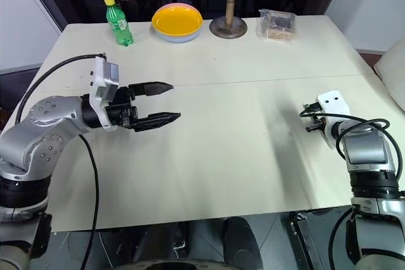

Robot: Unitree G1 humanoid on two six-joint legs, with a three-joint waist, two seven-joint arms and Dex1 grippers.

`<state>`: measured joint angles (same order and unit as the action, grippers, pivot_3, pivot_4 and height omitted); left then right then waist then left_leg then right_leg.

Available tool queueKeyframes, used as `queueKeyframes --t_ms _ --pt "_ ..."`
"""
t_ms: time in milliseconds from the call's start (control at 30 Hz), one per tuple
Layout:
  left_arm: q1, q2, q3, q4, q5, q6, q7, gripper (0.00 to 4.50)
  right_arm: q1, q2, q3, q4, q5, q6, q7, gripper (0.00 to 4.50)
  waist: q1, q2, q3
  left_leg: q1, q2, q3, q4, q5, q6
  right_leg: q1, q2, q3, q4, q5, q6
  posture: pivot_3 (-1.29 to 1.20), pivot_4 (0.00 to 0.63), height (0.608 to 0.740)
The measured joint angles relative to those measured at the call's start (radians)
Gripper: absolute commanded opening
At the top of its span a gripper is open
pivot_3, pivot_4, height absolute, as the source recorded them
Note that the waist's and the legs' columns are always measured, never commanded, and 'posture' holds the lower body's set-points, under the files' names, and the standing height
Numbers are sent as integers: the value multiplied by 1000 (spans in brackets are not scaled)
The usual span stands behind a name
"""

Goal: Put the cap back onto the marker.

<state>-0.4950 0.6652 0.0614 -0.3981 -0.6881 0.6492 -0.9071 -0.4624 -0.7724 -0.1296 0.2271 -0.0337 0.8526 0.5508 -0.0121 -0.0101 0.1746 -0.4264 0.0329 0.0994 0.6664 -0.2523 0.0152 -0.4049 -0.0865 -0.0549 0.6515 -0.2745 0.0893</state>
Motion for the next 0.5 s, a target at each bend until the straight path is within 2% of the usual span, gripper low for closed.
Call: queueKeyframes --t_ms 500 --pt "-12 -17 30 0 -28 -1 45 3848 -2 -6 0 43 12 -46 -8 0 1 -1 -1 0 0 0 0 2 -4 1 0 0 0 0 0 0 150 740"
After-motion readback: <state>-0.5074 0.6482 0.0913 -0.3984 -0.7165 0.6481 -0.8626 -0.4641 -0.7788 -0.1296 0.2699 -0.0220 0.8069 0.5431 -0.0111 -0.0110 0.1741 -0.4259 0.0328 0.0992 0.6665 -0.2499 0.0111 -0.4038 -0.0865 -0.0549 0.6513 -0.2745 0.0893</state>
